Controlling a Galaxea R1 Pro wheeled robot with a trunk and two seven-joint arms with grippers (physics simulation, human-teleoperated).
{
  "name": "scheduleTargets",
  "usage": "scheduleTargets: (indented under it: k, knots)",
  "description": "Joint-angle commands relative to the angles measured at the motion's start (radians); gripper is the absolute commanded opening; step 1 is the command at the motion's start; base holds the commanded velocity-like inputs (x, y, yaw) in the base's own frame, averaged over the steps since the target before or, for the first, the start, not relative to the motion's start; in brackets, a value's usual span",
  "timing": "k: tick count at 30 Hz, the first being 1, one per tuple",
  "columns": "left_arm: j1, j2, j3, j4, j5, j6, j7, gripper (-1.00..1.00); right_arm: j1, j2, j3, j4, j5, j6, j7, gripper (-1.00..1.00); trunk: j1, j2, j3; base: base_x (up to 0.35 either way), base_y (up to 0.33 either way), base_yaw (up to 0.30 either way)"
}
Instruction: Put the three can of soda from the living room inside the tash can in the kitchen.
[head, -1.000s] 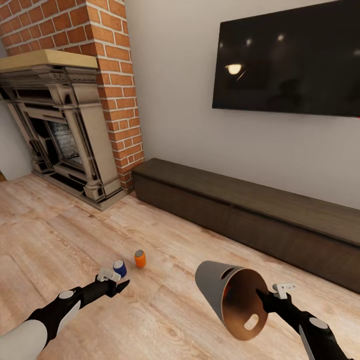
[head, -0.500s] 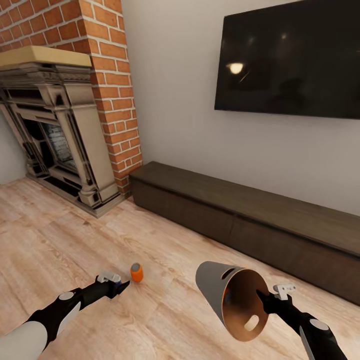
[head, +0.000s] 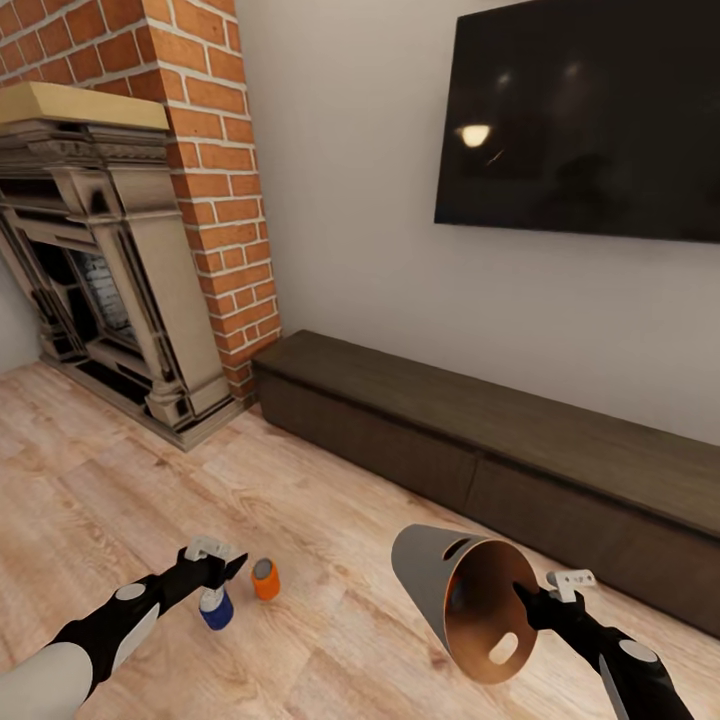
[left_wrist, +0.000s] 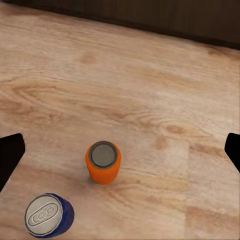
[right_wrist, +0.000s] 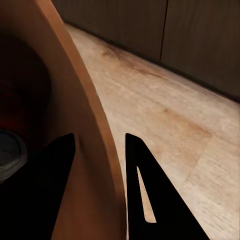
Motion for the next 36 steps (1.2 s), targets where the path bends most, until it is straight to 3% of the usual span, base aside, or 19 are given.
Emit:
scheduleTargets:
  k: [1, 13, 25, 36]
  knots:
    - [0.000, -0.001, 0.000, 0.000, 0.000, 0.000, 0.006, 1.00, 0.000, 0.000, 0.000, 0.002, -0.009, 0.001, 0.006, -1.00, 0.000, 0.000, 0.000, 0.056, 0.020, 0.000]
    - [0.000, -0.003, -0.001, 0.000, 0.000, 0.000, 0.025, 1.00, 0.000, -0.001, 0.000, 0.016, -0.009, 0.001, 0.003, -1.00, 0.000, 0.000, 0.000, -0.112, 0.087, 0.000]
    - [0.000, -0.004, -0.002, 0.000, 0.000, 0.000, 0.025, 1.00, 0.000, -0.001, 0.000, 0.018, -0.008, 0.001, 0.002, -1.00, 0.000, 0.000, 0.000, 0.174, 0.035, 0.000]
    - [0.000, -0.004, -0.002, 0.001, -0.002, 0.002, 0.025, 1.00, 0.000, -0.001, 0.001, 0.018, -0.008, 0.001, 0.002, -1.00, 0.000, 0.000, 0.000, -0.051, 0.141, 0.000]
